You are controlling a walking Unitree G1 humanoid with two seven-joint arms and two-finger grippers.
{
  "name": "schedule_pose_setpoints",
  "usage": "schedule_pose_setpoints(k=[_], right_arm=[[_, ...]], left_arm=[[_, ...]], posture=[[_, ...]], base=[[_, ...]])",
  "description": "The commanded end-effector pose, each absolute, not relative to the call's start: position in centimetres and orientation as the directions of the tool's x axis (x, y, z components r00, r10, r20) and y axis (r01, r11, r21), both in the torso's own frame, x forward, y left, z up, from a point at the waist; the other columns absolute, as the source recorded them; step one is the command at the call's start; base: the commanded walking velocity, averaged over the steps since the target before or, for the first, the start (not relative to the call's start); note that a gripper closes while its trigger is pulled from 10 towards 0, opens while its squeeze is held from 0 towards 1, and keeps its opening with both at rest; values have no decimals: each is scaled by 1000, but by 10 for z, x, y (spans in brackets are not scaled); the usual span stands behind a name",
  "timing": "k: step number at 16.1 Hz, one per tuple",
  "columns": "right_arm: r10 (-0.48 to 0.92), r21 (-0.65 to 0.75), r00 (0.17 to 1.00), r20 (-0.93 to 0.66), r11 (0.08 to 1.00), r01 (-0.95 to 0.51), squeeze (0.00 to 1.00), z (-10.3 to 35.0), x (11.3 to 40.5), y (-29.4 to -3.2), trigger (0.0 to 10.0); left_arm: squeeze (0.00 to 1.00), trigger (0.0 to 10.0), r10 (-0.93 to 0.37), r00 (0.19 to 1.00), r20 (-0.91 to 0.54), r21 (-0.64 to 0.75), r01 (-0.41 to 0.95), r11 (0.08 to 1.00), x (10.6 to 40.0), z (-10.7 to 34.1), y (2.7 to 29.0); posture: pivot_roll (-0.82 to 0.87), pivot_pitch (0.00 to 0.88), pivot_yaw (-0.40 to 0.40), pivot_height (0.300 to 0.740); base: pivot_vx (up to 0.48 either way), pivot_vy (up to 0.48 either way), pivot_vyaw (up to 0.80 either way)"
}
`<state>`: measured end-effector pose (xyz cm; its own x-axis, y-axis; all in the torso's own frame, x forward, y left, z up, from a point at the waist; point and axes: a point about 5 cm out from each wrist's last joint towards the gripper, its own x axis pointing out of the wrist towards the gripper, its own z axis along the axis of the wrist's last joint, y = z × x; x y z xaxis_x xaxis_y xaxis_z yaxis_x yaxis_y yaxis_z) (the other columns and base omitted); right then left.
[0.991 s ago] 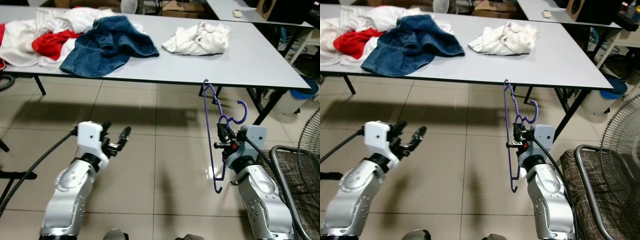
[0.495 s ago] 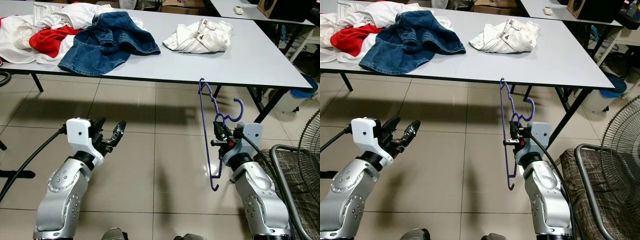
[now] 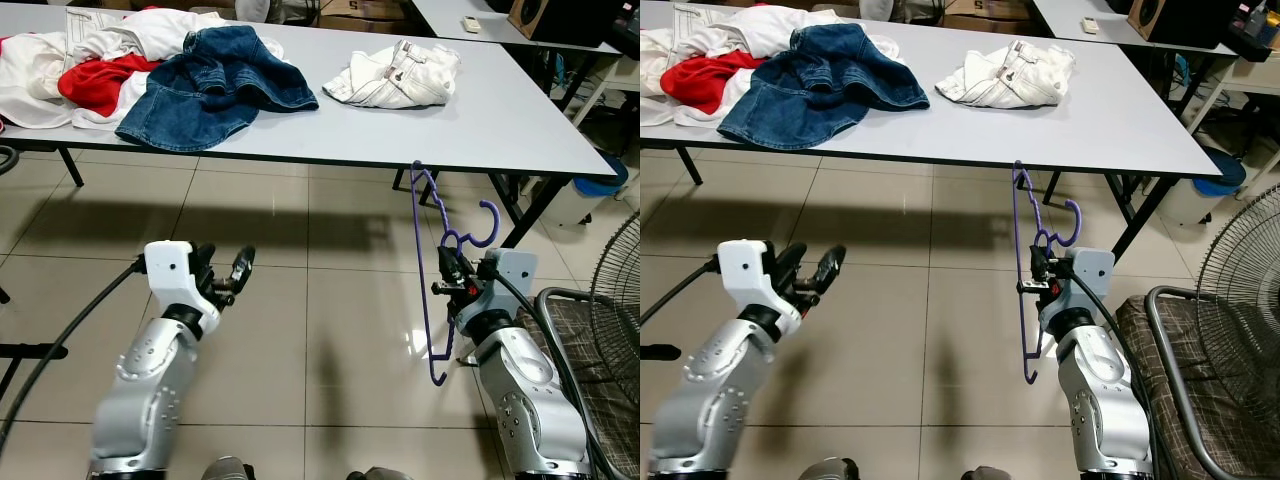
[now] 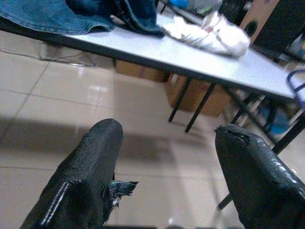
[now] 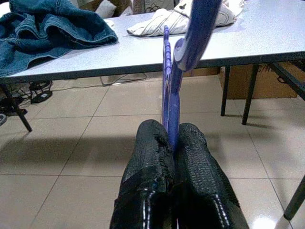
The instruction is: Hang hanger
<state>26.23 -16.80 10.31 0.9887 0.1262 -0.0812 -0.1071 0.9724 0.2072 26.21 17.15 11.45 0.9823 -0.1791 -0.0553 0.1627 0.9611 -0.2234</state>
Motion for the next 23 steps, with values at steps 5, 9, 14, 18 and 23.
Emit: schedule_pose_setpoints(k=[5,9,14,18,23], right_arm=[[108,207,992,-65,974,-92,0,108,260,-170,10000],[96,196,994,-61,977,-82,0,109,258,-174,10000],[95,185,994,-60,979,-82,0,110,258,-175,10000],[96,167,994,-53,982,-86,0,112,255,-175,10000],[99,154,994,-50,984,-91,0,113,256,-175,10000]], left_arm=[[0,10000,-108,994,-31,-202,100,974,269,118,176],[0,10000,-289,957,-25,-172,281,944,268,121,167],[0,10000,-310,951,-1,-78,309,948,274,127,165],[0,10000,-291,956,-20,-99,288,952,273,122,166],[0,10000,-289,957,-17,-114,285,952,274,121,166]], posture=[[-68,69,-29,740],[-76,63,-25,740],[-89,68,-18,740],[-94,76,-16,740],[-99,75,-16,740]], base=[[0,0,0],[0,0,0],[201,0,-324],[351,0,-128],[406,0,0]])
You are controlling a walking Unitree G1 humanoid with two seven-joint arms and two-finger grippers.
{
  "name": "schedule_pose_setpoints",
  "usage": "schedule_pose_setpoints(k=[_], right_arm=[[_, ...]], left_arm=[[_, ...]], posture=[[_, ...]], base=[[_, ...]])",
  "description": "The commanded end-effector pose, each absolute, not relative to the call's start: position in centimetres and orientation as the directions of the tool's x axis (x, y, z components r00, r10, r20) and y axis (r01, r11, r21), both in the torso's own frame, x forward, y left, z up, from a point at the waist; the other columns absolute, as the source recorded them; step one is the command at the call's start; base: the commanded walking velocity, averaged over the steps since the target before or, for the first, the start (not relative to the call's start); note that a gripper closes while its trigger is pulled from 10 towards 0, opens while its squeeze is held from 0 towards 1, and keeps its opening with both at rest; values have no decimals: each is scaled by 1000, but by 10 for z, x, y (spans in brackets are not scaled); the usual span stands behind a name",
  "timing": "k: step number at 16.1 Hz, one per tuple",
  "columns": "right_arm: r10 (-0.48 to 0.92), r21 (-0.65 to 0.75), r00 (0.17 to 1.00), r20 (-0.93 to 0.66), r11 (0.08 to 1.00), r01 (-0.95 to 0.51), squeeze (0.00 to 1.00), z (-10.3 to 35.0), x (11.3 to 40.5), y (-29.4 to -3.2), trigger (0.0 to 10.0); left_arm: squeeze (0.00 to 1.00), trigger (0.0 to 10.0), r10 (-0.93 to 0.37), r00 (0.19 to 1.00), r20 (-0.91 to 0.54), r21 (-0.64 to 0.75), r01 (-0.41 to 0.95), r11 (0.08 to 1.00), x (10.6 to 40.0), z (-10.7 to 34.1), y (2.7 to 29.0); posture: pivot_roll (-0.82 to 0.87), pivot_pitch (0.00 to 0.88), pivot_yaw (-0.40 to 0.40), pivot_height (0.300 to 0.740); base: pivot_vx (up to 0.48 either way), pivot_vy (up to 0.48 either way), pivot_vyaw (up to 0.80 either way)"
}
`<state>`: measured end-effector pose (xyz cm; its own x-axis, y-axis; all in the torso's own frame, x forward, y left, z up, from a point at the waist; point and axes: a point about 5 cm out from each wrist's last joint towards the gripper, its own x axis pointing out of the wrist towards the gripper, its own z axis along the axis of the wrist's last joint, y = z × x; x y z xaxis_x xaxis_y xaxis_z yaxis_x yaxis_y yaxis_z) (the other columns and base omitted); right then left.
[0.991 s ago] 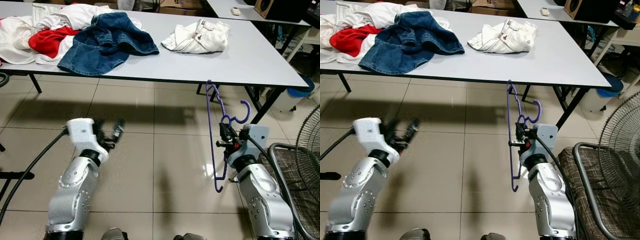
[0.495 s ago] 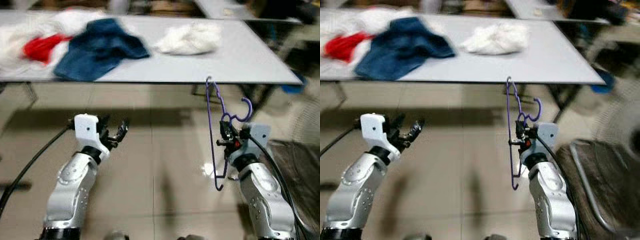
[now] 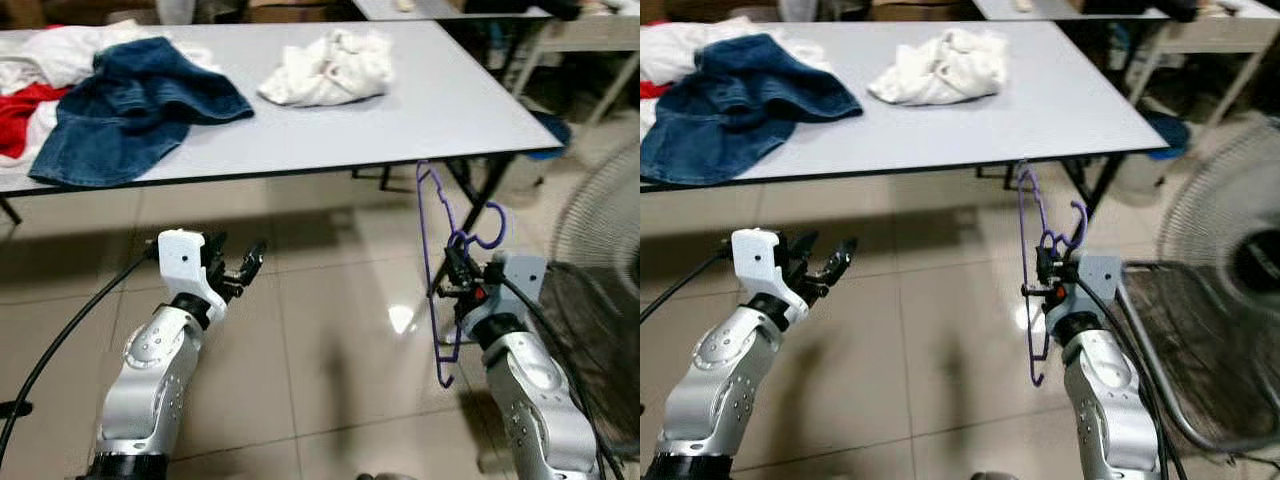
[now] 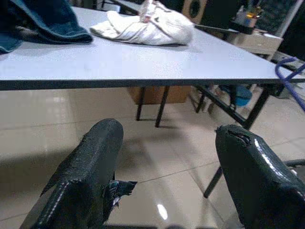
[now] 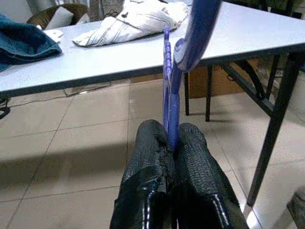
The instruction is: Hang hanger
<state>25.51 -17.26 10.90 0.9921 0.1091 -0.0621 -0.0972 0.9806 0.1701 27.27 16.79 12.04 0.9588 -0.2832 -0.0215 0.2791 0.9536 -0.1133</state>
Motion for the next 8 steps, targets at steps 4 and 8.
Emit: schedule_pose_setpoints(k=[4,8], right_arm=[[108,147,993,-53,984,-99,0,113,256,-174,10000],[110,163,992,-62,982,-99,0,112,254,-175,10000]], left_arm=[[0,10000,-284,959,-18,-110,281,953,273,121,168],[0,10000,-289,957,-14,-113,285,952,271,120,166]], posture=[[-98,76,-18,740],[-102,79,-24,740]], base=[[439,0,0],[480,0,0]])
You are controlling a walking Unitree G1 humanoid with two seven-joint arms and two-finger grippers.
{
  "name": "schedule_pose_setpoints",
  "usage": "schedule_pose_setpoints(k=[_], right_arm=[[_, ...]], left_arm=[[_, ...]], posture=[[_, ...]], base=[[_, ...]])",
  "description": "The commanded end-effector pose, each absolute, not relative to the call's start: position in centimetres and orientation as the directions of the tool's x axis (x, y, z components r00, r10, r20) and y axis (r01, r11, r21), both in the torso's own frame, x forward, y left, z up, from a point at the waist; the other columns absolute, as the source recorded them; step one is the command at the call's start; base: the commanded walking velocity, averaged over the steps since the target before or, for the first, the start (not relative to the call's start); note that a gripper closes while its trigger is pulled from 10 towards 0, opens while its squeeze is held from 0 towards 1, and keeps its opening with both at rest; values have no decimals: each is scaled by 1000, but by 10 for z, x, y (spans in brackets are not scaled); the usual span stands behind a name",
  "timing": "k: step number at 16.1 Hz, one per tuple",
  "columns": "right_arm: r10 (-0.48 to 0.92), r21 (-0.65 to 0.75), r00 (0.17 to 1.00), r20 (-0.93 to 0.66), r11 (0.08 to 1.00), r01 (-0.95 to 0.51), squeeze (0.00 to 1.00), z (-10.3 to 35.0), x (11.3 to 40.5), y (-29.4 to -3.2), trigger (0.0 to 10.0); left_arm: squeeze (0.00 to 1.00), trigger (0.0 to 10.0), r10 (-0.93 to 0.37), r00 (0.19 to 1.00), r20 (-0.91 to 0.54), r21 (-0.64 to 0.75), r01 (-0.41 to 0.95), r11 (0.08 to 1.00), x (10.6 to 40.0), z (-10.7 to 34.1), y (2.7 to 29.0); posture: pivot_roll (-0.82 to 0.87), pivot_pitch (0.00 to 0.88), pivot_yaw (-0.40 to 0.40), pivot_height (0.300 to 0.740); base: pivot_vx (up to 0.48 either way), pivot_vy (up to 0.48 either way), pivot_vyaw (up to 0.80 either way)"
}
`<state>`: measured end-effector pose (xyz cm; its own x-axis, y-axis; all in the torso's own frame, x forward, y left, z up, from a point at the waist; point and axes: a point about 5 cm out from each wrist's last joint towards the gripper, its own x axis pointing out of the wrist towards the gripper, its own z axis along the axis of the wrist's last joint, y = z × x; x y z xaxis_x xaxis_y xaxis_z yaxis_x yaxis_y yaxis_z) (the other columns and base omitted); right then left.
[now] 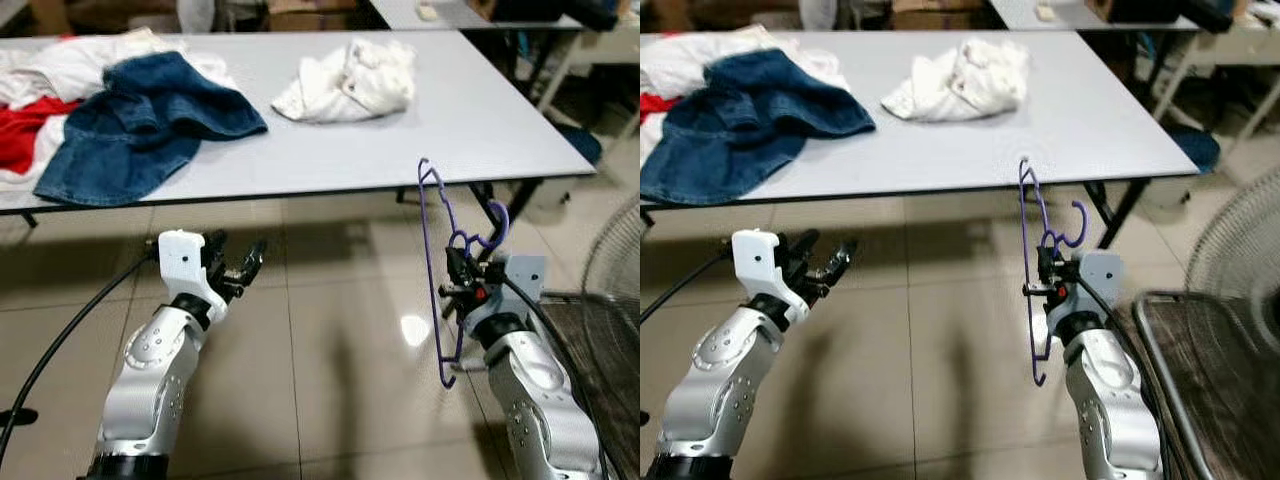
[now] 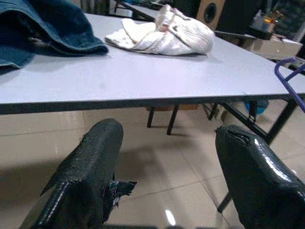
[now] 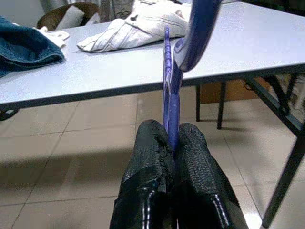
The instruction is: Hang hanger
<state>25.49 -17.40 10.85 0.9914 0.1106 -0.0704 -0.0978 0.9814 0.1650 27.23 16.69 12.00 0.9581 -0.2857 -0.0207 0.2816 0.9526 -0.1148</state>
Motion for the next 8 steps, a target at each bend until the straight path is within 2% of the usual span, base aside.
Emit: schedule_pose_setpoints(k=[1,3,4,6,8], right_arm=[[109,162,992,-63,982,-97,0,112,255,-175,10000],[107,161,992,-63,982,-95,0,112,255,-175,10000],[105,160,992,-64,983,-94,0,112,256,-175,10000],[102,162,993,-61,983,-91,0,113,256,-176,10000],[96,160,994,-57,983,-86,0,113,256,-177,10000]], left_arm=[[0,10000,-290,957,-12,-113,287,951,272,121,166],[0,10000,-293,956,-8,-112,290,950,273,122,166],[0,10000,-294,956,-6,-112,291,950,273,123,166],[0,10000,-296,955,-2,-111,294,949,275,123,166],[0,10000,-302,953,-2,-110,300,947,275,122,164]], posture=[[-101,76,-24,740],[-100,72,-20,740],[-101,69,-19,740],[-105,67,-16,740],[-107,66,-11,740]], base=[[480,0,0],[480,0,0],[480,0,-400],[480,0,-800],[480,0,-216]])
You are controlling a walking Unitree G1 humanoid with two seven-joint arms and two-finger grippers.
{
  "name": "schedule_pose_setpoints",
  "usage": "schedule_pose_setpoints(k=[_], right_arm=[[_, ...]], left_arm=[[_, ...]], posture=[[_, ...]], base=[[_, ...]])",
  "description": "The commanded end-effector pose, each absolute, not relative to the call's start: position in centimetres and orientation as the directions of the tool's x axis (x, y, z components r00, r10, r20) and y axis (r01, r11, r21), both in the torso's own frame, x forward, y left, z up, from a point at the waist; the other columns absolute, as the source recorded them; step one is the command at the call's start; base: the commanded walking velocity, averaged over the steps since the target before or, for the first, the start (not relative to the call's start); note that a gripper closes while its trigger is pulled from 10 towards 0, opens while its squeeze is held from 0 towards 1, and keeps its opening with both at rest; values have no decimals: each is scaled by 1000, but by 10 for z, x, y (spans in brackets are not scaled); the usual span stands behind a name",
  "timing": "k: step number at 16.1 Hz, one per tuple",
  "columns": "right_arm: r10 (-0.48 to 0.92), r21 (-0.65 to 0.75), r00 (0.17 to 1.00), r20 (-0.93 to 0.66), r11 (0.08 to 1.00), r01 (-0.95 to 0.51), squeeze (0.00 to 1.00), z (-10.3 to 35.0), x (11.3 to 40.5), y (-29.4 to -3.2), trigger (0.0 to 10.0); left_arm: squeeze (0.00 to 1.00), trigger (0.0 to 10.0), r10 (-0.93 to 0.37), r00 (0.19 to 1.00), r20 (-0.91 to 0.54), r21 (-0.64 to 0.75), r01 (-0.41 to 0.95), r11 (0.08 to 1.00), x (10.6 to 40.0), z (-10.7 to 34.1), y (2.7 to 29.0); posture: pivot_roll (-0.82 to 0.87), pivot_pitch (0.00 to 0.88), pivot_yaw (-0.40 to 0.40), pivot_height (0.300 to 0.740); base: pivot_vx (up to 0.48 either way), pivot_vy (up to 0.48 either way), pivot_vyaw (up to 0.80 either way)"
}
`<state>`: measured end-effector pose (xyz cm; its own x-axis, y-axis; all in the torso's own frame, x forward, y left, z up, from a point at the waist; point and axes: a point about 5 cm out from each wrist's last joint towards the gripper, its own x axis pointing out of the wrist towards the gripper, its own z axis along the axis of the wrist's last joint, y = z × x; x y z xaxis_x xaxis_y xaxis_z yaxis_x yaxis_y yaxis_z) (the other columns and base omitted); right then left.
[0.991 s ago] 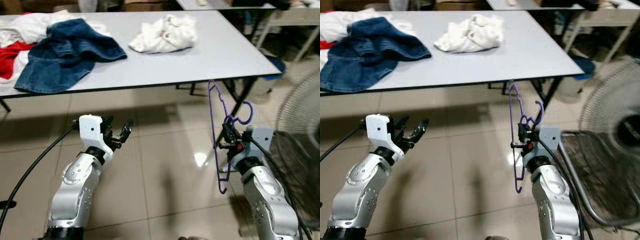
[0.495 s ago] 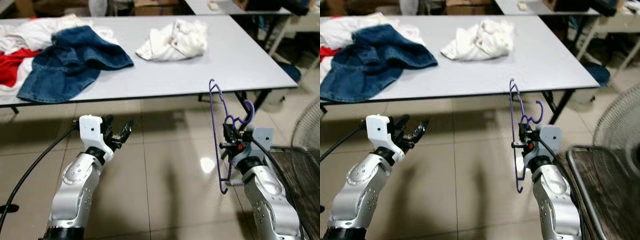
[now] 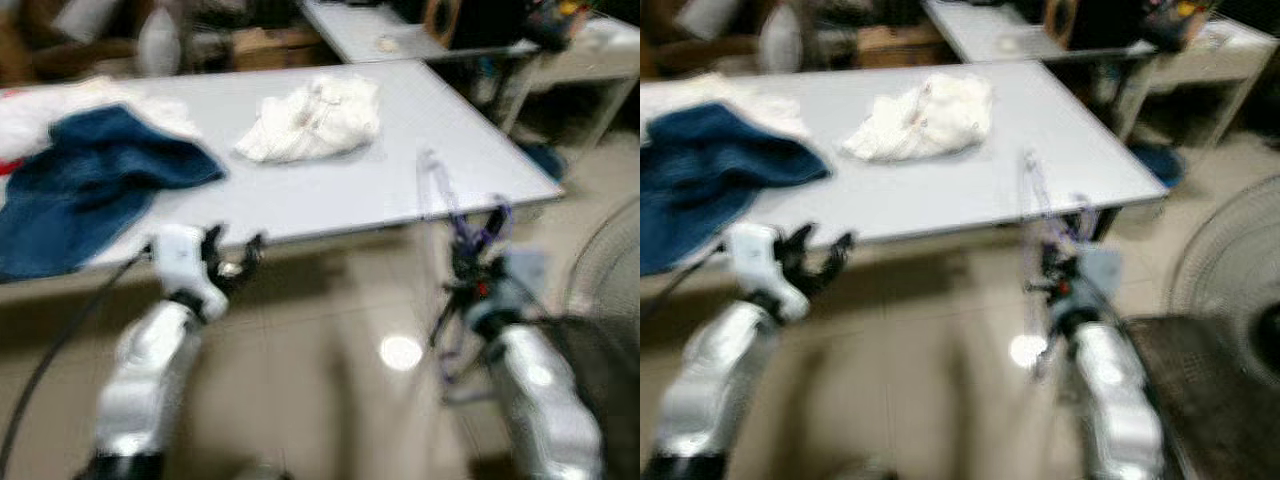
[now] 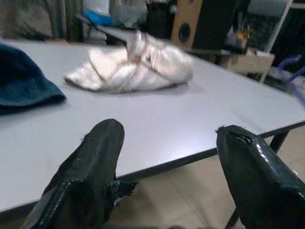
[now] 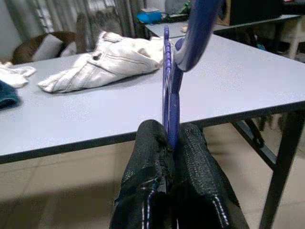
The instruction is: Hang hanger
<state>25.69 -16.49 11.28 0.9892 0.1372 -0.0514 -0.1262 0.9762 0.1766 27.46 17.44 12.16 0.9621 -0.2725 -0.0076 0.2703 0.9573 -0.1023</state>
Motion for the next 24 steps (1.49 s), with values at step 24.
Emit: schedule_pose_setpoints(k=[24], right_arm=[[163,32,986,-30,986,-162,0,125,255,-175,10000]], left_arm=[[0,10000,-321,947,22,-121,322,939,282,124,159]], posture=[[-126,28,0,740]], base=[[468,0,100]])
